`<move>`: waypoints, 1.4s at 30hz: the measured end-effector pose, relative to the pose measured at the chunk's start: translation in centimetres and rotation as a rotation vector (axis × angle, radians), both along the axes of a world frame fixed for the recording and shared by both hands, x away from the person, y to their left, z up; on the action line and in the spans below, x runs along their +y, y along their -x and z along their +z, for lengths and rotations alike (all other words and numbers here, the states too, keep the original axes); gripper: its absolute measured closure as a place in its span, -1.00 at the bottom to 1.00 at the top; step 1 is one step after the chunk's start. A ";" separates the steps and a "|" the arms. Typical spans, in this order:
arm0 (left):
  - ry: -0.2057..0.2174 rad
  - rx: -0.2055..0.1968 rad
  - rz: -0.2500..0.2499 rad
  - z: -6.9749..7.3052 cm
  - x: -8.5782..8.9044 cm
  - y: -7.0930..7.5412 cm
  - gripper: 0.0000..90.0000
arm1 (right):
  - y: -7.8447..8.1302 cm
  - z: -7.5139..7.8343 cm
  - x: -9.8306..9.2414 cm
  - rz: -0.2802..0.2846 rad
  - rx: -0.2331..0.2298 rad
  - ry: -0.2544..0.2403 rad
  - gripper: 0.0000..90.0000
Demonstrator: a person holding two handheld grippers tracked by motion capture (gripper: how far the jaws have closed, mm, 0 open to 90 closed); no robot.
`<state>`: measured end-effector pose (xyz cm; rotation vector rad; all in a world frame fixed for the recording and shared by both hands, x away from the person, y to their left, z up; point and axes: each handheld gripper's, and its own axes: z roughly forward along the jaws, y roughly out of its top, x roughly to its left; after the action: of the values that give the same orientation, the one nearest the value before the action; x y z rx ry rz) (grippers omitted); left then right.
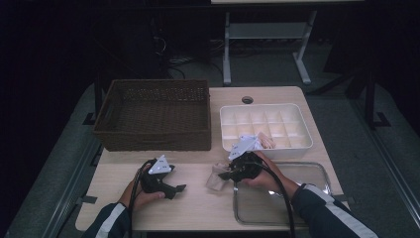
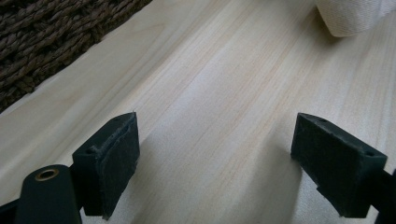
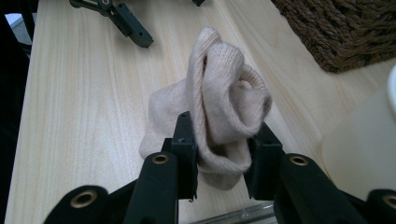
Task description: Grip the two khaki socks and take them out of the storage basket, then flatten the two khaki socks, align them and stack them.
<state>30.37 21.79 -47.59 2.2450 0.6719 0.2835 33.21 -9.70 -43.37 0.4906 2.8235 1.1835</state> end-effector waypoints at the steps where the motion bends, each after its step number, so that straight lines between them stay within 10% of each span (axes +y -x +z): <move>1: 0.000 0.000 0.001 0.0 0.0 0.0 -0.68 | 0.0 0.0 0.0 0.000 -0.003 0.003 0.52; 26: -0.010 -0.003 0.061 0.0 0.1 -0.4 -0.72 | 0.0 1.2 -1.1 -0.019 -0.037 -0.017 0.51; 42: -0.010 0.002 0.062 0.0 0.0 -0.5 -0.72 | 0.2 4.6 -4.2 -0.114 -0.072 -0.080 0.51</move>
<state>30.86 21.82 -47.60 2.2366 0.7433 0.3155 33.02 -13.86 -38.77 0.5927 2.6575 1.2692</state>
